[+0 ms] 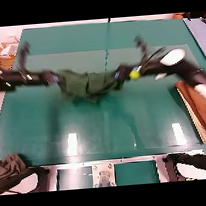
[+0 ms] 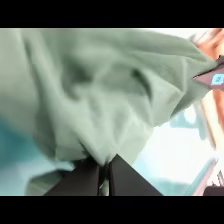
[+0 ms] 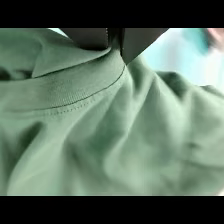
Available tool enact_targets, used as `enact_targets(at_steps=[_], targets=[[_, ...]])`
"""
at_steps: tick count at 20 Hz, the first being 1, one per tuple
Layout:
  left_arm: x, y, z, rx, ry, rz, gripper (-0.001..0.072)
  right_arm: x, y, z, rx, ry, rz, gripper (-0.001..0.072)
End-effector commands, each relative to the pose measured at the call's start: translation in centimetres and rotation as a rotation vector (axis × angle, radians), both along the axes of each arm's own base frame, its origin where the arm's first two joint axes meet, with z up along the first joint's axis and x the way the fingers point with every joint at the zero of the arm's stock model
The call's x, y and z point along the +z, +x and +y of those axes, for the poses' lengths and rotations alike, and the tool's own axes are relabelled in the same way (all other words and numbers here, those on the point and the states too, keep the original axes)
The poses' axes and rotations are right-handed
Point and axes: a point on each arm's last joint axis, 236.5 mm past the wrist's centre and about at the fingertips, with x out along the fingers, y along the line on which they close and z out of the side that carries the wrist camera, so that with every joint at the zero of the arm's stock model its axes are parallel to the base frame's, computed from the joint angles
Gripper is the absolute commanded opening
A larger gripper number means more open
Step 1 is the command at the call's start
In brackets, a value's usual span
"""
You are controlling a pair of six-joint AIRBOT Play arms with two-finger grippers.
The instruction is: Fold the shirts.
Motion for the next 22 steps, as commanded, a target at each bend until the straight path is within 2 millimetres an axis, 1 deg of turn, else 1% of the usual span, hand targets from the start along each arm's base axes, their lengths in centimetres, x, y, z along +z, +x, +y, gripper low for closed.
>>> enact_targets(at_steps=[1, 2, 3, 4, 5, 6, 7, 8, 9, 10, 11, 12, 14, 16, 18, 19, 20, 21, 22], targets=[[17.4, -2.3, -0.5, -0.021, 0.024, -0.392, 0.0026, 16.4, -2.1, -4.0, 0.008, 0.032, -0.33, 0.0019], [22.4, -4.1, -0.7, -0.021, 0.036, -0.523, 0.0026, 20.8, -3.6, -5.1, -0.008, 0.029, -0.439, 0.0018], [27.4, -6.5, -0.9, -0.019, 0.044, -0.651, 0.0026, 24.6, -5.3, -5.9, -0.022, 0.024, -0.535, 0.0019], [31.2, -8.8, -1.1, -0.019, 0.054, -0.75, 0.0026, 27.4, -7.2, -6.5, -0.034, 0.019, -0.613, 0.0019], [34.4, -11.4, -1.3, -0.021, 0.069, -0.84, 0.0026, 29.7, -9.1, -7.0, -0.048, 0.012, -0.685, 0.0019], [36.6, -13.4, -1.4, -0.02, 0.09, -0.907, 0.0026, 31.2, -10.9, -7.3, -0.059, 0.0, -0.739, 0.0019], [38.2, -15.1, -1.4, -0.018, 0.115, -0.961, 0.0026, 32.3, -12.6, -7.7, -0.074, -0.023, -0.788, 0.0019], [38.7, -15.8, -1.3, -0.01, 0.137, -0.982, 0.0027, 32.8, -13.8, -8.2, -0.09, -0.058, -0.823, 0.0019], [38.4, -15.8, -1.2, -0.01, 0.15, -0.967, 0.0027, 32.9, -14.8, -8.7, -0.102, -0.095, -0.846, 0.0019], [37.2, -15.7, -1.2, -0.023, 0.16, -0.918, 0.0027, 32.6, -15.5, -8.8, -0.101, -0.115, -0.85, 0.0019], [35.2, -14.8, -1.0, -0.033, 0.166, -0.835, 0.0027, 31.9, -15.8, -8.9, -0.101, -0.13, -0.837, 0.0019], [32.9, -13.9, -1.0, -0.051, 0.162, -0.751, 0.0027, 30.8, -15.7, -9.0, -0.102, -0.133, -0.805, 0.0019], [27.2, -11.3, -0.8, -0.076, 0.152, -0.568, 0.0027, 26.6, -14.3, -8.9, -0.087, -0.128, -0.68, 0.0019], [20.9, -9.3, -0.6, -0.102, 0.142, -0.401, 0.0028, 20.1, -12.4, -9.0, -0.08, -0.129, -0.512, 0.002], [13.1, -8.2, -0.5, -0.134, 0.13, -0.231, 0.0028, 11.9, -10.6, -9.3, -0.104, -0.122, -0.322, 0.0019], [9.4, -7.8, -0.4, -0.138, 0.125, -0.164, 0.0028, 7.3, -9.9, -9.7, -0.134, -0.12, -0.226, 0.002], [5.3, -7.5, -0.2, -0.129, 0.122, -0.107, 0.0028, 3.0, -9.3, -10.2, -0.175, -0.12, -0.146, 0.0019], [1.7, -7.2, 0.1, -0.104, 0.121, -0.066, 0.0028, -1.4, -8.8, -10.9, -0.225, -0.123, -0.065, 0.002], [-1.9, -6.6, 0.5, -0.052, 0.122, -0.037, 0.0028, -4.9, -8.4, -11.5, -0.274, -0.125, 0.0, 0.002]])
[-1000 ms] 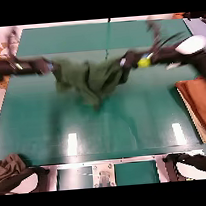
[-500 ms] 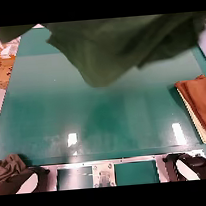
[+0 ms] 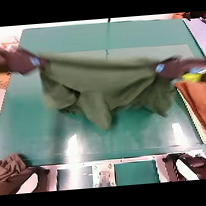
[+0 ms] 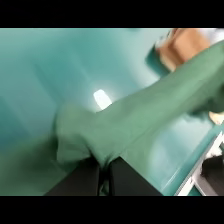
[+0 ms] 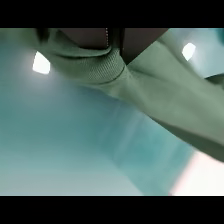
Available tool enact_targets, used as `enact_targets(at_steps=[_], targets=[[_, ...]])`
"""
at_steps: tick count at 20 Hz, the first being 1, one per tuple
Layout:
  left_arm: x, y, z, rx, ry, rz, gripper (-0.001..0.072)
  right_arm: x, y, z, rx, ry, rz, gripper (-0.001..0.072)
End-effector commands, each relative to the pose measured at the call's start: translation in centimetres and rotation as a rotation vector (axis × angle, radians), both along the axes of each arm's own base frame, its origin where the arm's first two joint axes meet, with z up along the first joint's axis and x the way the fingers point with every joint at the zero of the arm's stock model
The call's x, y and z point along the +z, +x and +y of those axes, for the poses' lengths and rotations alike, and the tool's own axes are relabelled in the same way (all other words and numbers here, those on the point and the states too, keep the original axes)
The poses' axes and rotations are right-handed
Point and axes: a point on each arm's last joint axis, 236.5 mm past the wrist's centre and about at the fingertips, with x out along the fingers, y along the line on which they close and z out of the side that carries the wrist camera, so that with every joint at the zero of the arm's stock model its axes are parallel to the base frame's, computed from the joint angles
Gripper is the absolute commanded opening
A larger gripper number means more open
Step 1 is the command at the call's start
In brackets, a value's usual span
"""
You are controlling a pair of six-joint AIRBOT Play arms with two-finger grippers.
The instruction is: Fold the shirts.
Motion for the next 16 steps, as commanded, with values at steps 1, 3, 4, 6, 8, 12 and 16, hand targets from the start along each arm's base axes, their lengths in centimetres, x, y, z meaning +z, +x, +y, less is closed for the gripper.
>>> enact_targets(at_steps=[1, 3, 4, 6, 8, 12, 16], targets=[[-12.5, 0.7, 1.2, 0.107, 0.007, 0.118, 0.0028, -13.5, 0.7, -2.0, -0.171, 0.02, 0.238, 0.0019], [-16.6, 0.9, 1.6, 0.169, -0.011, 0.14, 0.0028, -17.5, 1.4, -2.3, -0.202, 0.026, 0.319, 0.002], [-17.9, 0.5, 1.2, 0.16, -0.032, 0.166, 0.0028, -18.6, 1.9, -2.1, -0.201, 0.039, 0.344, 0.002], [-19.3, -0.3, 0.4, 0.125, -0.059, 0.216, 0.0028, -20.0, 3.0, -1.8, -0.199, 0.058, 0.367, 0.0019], [-20.1, -1.2, -0.1, 0.088, -0.071, 0.267, 0.0029, -20.3, 4.1, -1.8, -0.189, 0.052, 0.37, 0.002], [-19.6, -2.5, -0.2, 0.024, -0.047, 0.323, 0.0582, -16.3, 5.6, -1.5, -0.115, 0.06, 0.315, 0.0348], [-18.9, -1.7, 4.2, 0.042, 0.22, 0.344, 0.0582, -12.3, 4.9, -4.7, -0.068, 0.059, 0.314, 0.0442]])
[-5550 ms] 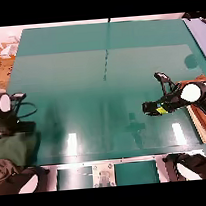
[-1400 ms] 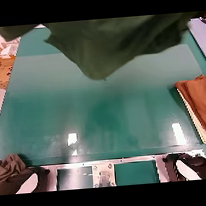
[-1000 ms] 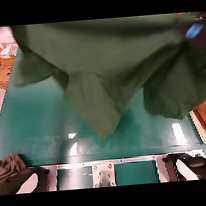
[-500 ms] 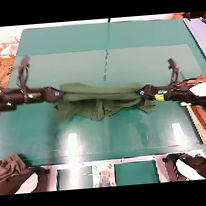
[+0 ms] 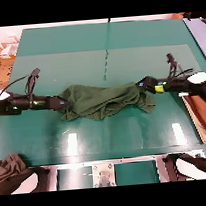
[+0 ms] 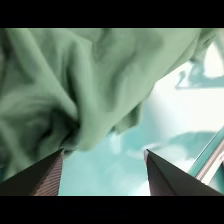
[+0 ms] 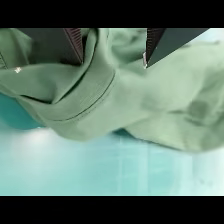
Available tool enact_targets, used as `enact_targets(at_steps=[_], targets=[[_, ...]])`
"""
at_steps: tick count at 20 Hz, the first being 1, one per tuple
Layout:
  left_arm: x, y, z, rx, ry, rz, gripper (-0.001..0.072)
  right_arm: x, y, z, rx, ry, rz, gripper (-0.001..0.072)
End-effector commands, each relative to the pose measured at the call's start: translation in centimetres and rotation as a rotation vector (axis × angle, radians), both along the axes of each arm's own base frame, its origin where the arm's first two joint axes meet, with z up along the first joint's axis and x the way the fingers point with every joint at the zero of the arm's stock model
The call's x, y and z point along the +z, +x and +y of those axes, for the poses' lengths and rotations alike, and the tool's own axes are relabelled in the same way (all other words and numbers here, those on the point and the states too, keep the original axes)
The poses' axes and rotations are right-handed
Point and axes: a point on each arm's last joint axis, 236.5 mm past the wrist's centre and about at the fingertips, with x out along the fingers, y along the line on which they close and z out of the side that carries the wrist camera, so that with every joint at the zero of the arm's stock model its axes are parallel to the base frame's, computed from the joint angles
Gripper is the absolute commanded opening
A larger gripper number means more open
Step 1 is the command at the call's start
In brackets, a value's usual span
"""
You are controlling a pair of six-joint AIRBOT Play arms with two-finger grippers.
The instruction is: Fold the shirts.
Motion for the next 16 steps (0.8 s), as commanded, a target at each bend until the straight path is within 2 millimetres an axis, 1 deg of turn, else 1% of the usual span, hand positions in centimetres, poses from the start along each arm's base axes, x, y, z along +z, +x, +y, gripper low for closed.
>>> enact_targets(at_steps=[1, 3, 4, 5, 7, 8, 9, 10, 12, 14, 16], targets=[[-0.6, -0.4, 4.1, -0.003, 0.231, 0.072, 0.0582, 2.4, -1.8, -2.5, 0.043, 0.009, 0.028, 0.0441], [-1.6, -1.5, 5.7, -0.006, 0.311, 0.133, 0.0582, 2.0, -3.8, -4.3, 0.026, 0.0, 0.066, 0.044], [-1.9, -2.0, 6.3, -0.008, 0.338, 0.155, 0.0581, 1.3, -5.0, -4.6, 0.015, 0.005, 0.089, 0.044], [-2.2, -2.3, 6.8, -0.012, 0.36, 0.167, 0.0581, 0.5, -6.1, -4.4, 0.008, 0.014, 0.11, 0.044], [-2.5, -2.3, 7.4, 0.004, 0.387, 0.181, 0.0542, -1.7, -8.7, -2.8, 0.017, 0.042, 0.159, 0.044], [-2.5, -2.4, 7.5, 0.007, 0.391, 0.185, 0.0541, -3.2, -9.8, -1.7, 0.022, 0.049, 0.182, 0.0441], [-2.6, -2.4, 7.6, 0.02, 0.392, 0.195, 0.0542, -4.6, -10.4, -0.6, 0.024, 0.057, 0.199, 0.0442], [-2.6, -2.5, 7.6, 0.024, 0.393, 0.199, 0.0542, -5.8, -10.6, 0.7, 0.02, 0.061, 0.203, 0.0461], [-3.0, -2.8, 7.9, 0.035, 0.404, 0.219, 0.0542, -7.2, -10.1, 3.4, 0.021, 0.054, 0.179, 0.0473], [-3.6, -3.3, 8.2, 0.037, 0.416, 0.24, 0.0542, -8.0, -8.8, 5.7, 0.015, 0.027, 0.134, 0.0472], [-4.5, -4.1, 8.3, 0.036, 0.421, 0.271, 0.0542, -8.9, -7.4, 7.4, 0.008, -0.002, 0.111, 0.047]])
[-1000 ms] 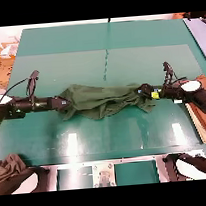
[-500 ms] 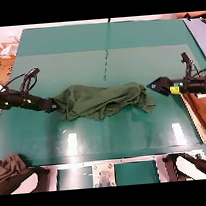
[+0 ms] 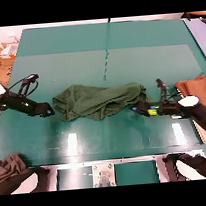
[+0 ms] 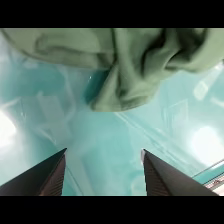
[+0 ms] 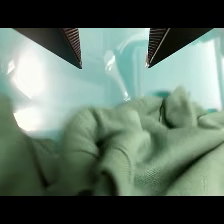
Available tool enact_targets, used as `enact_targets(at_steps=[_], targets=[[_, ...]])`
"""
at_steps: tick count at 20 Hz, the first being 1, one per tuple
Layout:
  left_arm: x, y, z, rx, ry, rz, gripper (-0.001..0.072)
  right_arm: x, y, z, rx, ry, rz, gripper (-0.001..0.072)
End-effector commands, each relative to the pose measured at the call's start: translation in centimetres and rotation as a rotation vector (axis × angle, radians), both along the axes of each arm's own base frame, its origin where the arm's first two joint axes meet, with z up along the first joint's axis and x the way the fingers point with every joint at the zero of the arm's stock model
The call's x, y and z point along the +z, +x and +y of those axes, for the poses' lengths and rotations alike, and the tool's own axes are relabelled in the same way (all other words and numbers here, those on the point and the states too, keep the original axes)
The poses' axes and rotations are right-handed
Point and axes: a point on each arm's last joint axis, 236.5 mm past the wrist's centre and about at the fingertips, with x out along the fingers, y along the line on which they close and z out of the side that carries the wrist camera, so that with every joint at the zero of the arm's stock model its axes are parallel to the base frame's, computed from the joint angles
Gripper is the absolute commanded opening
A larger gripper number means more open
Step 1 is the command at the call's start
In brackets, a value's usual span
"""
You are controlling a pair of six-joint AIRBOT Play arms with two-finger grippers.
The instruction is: Fold the shirts.
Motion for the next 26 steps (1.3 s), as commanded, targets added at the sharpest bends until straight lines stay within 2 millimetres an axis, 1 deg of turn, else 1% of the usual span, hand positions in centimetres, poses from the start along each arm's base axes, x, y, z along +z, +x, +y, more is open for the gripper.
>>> enact_targets(at_steps=[1, 2, 4, 5, 6, 7, 8, 9, 10, 12, 14, 16, 17, 20, 21, 22, 23, 24, 25, 26], targets=[[-1.4, -1.3, 0.5, 0.014, 0.022, 0.052, 0.0542, -1.8, 2.2, 2.9, -0.03, -0.047, -0.047, 0.047], [-2.0, -1.7, 0.5, 0.016, 0.025, 0.063, 0.0542, -1.9, 2.7, 3.8, -0.012, -0.046, -0.042, 0.0468], [-3.0, -2.5, 0.5, 0.019, 0.027, 0.088, 0.0542, -1.5, 4.3, 4.8, 0.006, -0.042, -0.056, 0.0466], [-3.6, -2.8, 0.6, 0.025, 0.03, 0.093, 0.0542, -1.0, 5.0, 5.0, 0.004, -0.039, -0.07, 0.0425], [-4.3, -3.0, 0.6, 0.034, 0.033, 0.095, 0.0542, -0.6, 5.5, 5.0, 0.003, -0.038, -0.081, 0.0347], [-5.1, -3.2, 0.7, 0.045, 0.035, 0.096, 0.0542, -0.3, 5.8, 4.9, 0.002, -0.04, -0.09, 0.0342], [-5.7, -3.2, 0.5, 0.058, 0.03, 0.093, 0.0542, -0.2, 5.8, 5.0, 0.006, -0.037, -0.09, 0.0251], [-6.2, -3.1, 0.3, 0.072, 0.019, 0.095, 0.0542, -0.2, 5.7, 5.1, 0.023, -0.039, -0.097, 0.0082], [-6.4, -2.8, 0.0, 0.085, 0.002, 0.09, 0.0542, -0.2, 5.4, 5.3, 0.037, -0.035, -0.093, 0.0027], [-6.7, -1.8, -1.0, 0.113, -0.05, 0.076, 0.0542, -0.2, 4.8, 5.6, 0.058, -0.024, -0.076, 0.0021], [-7.3, -1.6, -2.1, 0.124, -0.102, 0.105, 0.0543, -0.2, 4.3, 5.9, 0.077, -0.013, -0.06, 0.0021], [-8.4, -1.4, -2.3, 0.139, -0.114, 0.128, 0.0543, -0.2, 4.2, 6.0, 0.081, -0.011, -0.058, 0.0021], [-8.7, -0.6, -2.4, 0.155, -0.123, 0.108, 0.0543, -0.2, 4.2, 6.0, 0.081, -0.011, -0.058, 0.002], [-7.7, 2.3, -3.7, 0.187, -0.206, 0.004, 0.0543, -0.2, 4.2, 6.0, 0.08, -0.011, -0.058, 0.002], [-7.4, 2.6, -4.3, 0.187, -0.237, -0.007, 0.0542, -0.2, 4.2, 5.9, 0.08, -0.011, -0.058, 0.002], [-7.4, 2.5, -4.9, 0.186, -0.267, 0.008, 0.0542, -0.2, 4.2, 5.9, 0.08, -0.011, -0.058, 0.002], [-7.5, 1.8, -5.5, 0.169, -0.292, 0.044, 0.0541, -0.2, 4.2, 6.0, 0.08, -0.011, -0.058, 0.002], [-7.8, 0.8, -5.8, 0.151, -0.307, 0.087, 0.0468, -0.1, 4.2, 6.0, 0.08, -0.011, -0.058, 0.002], [-7.8, -0.1, -6.2, 0.116, -0.322, 0.117, 0.0204, -0.1, 4.2, 6.0, 0.079, -0.01, -0.058, 0.002], [-7.4, -0.7, -6.5, 0.082, -0.335, 0.127, 0.0044, 0.0, 4.2, 6.0, 0.081, -0.009, -0.061, 0.002]])
